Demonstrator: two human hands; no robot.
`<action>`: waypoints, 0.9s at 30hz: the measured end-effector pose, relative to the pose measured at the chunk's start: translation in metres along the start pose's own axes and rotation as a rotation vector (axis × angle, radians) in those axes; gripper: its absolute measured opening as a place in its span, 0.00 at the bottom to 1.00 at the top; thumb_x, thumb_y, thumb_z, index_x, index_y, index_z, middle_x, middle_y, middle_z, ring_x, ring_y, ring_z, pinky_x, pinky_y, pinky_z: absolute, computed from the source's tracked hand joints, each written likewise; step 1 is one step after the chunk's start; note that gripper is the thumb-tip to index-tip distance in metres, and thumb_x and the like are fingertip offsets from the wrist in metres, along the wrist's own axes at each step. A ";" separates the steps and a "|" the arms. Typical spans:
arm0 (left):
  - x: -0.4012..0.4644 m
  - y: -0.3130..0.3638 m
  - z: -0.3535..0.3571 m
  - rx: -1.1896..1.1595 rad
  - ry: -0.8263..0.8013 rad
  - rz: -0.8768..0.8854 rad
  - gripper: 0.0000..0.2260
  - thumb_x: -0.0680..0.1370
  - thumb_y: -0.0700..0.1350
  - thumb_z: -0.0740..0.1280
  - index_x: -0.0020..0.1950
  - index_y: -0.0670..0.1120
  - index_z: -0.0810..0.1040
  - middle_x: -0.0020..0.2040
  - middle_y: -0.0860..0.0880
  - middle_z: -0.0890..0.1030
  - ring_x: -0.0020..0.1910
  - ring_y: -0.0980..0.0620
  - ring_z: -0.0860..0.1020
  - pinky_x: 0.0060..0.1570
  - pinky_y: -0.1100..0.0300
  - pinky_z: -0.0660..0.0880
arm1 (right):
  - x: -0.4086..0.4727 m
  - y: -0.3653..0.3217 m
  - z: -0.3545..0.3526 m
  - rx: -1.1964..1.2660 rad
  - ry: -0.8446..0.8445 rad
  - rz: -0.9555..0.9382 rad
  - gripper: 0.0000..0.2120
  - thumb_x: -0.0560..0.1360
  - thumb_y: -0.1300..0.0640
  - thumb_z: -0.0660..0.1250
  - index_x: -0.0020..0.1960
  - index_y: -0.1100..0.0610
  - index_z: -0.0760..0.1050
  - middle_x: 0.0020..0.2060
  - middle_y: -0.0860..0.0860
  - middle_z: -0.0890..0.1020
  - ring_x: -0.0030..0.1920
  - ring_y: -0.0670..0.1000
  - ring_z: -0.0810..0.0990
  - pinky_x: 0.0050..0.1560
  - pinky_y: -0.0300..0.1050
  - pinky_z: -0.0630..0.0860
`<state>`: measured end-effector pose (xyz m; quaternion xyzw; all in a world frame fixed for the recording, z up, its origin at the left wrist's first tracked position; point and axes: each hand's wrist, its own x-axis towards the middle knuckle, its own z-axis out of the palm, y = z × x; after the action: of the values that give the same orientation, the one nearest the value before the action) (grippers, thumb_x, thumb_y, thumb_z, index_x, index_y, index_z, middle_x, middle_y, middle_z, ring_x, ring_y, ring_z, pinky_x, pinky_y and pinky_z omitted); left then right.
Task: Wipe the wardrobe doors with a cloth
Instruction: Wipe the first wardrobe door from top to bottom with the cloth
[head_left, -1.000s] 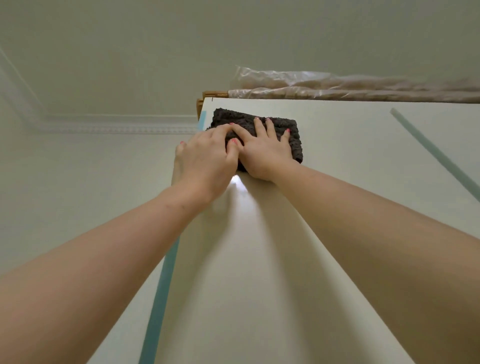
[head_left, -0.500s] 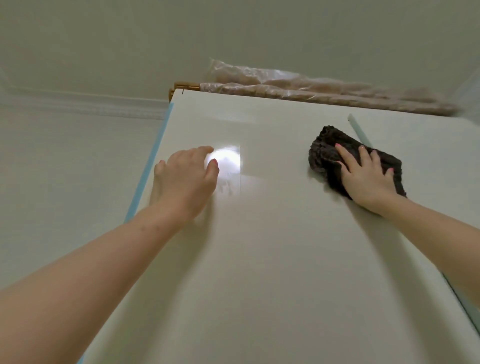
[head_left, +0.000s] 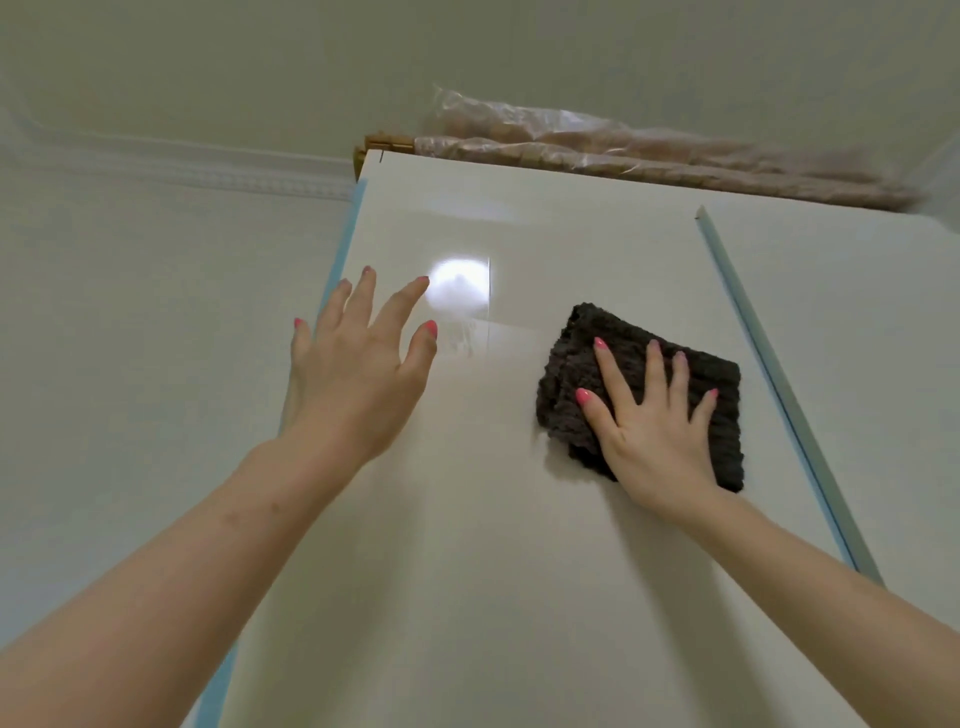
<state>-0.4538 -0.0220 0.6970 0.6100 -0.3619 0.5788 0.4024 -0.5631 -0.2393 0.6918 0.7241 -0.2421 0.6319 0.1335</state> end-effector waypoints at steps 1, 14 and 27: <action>-0.004 -0.001 -0.003 -0.002 -0.005 -0.006 0.22 0.81 0.56 0.49 0.75 0.61 0.53 0.78 0.50 0.50 0.77 0.51 0.46 0.73 0.44 0.45 | 0.004 -0.012 0.001 -0.008 -0.002 -0.017 0.27 0.79 0.37 0.41 0.75 0.38 0.36 0.77 0.56 0.38 0.75 0.59 0.33 0.71 0.66 0.36; -0.044 -0.044 -0.029 0.030 -0.094 0.051 0.27 0.72 0.61 0.41 0.72 0.68 0.45 0.78 0.54 0.44 0.76 0.55 0.42 0.73 0.47 0.43 | 0.045 -0.191 0.019 -0.062 -0.066 -0.243 0.28 0.80 0.39 0.44 0.76 0.40 0.39 0.76 0.62 0.40 0.74 0.66 0.34 0.66 0.74 0.34; -0.100 -0.028 0.000 -0.169 -0.058 -0.037 0.26 0.70 0.63 0.39 0.69 0.72 0.46 0.78 0.55 0.47 0.76 0.57 0.41 0.73 0.47 0.42 | -0.083 -0.148 0.053 -0.117 0.047 -0.440 0.33 0.75 0.38 0.49 0.77 0.42 0.43 0.76 0.62 0.48 0.76 0.63 0.42 0.67 0.75 0.50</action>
<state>-0.4357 -0.0127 0.5956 0.5969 -0.4098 0.5207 0.4523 -0.4483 -0.1250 0.6182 0.7355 -0.1113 0.5891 0.3155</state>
